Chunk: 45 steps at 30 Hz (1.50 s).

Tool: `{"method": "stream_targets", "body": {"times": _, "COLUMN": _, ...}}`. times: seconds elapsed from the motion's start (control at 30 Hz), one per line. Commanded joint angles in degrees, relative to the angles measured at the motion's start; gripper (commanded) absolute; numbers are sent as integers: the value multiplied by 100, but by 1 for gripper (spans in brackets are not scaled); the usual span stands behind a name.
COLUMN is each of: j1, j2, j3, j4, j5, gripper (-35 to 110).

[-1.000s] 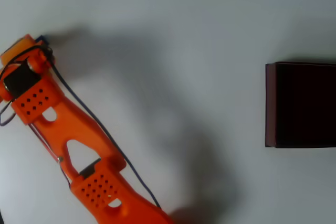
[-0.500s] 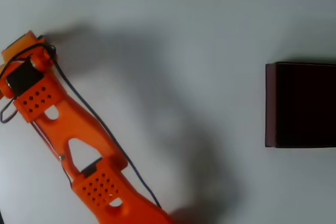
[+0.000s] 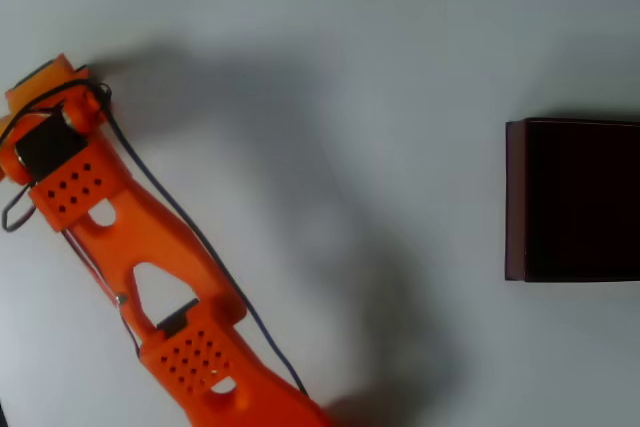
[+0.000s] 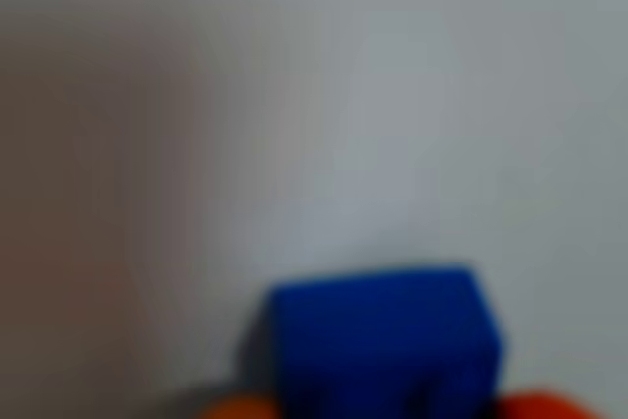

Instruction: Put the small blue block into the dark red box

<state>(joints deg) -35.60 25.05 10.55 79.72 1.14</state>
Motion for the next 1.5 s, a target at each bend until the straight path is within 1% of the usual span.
{"method": "stream_targets", "body": {"times": 0.0, "j1": -9, "j2": 123, "j3": -9, "j4": 88, "j5": 114, "gripper": 2}}
{"method": "stream_targets", "body": {"times": 0.4, "j1": 18, "j2": -53, "j3": -422, "j4": 396, "j5": 246, "gripper": 1}}
{"method": "stream_targets", "body": {"times": 0.57, "j1": 141, "j2": -9, "j3": -782, "j4": 1055, "j5": 202, "gripper": 1}}
{"method": "stream_targets", "body": {"times": 0.7, "j1": 211, "j2": 387, "j3": -870, "j4": 1468, "j5": 114, "gripper": 1}}
{"method": "stream_targets", "body": {"times": 0.9, "j1": 519, "j2": 896, "j3": -1354, "j4": 2443, "j5": 185, "gripper": 2}}
{"method": "stream_targets", "body": {"times": 1.03, "j1": 932, "j2": 1749, "j3": -343, "j4": 2531, "j5": 158, "gripper": 2}}
{"method": "stream_targets", "body": {"times": 1.2, "j1": 1538, "j2": 2584, "j3": 527, "j4": 2531, "j5": 26, "gripper": 2}}
{"method": "stream_targets", "body": {"times": 1.47, "j1": 3226, "j2": 4140, "j3": 2057, "j4": 2531, "j5": -360, "gripper": 2}}
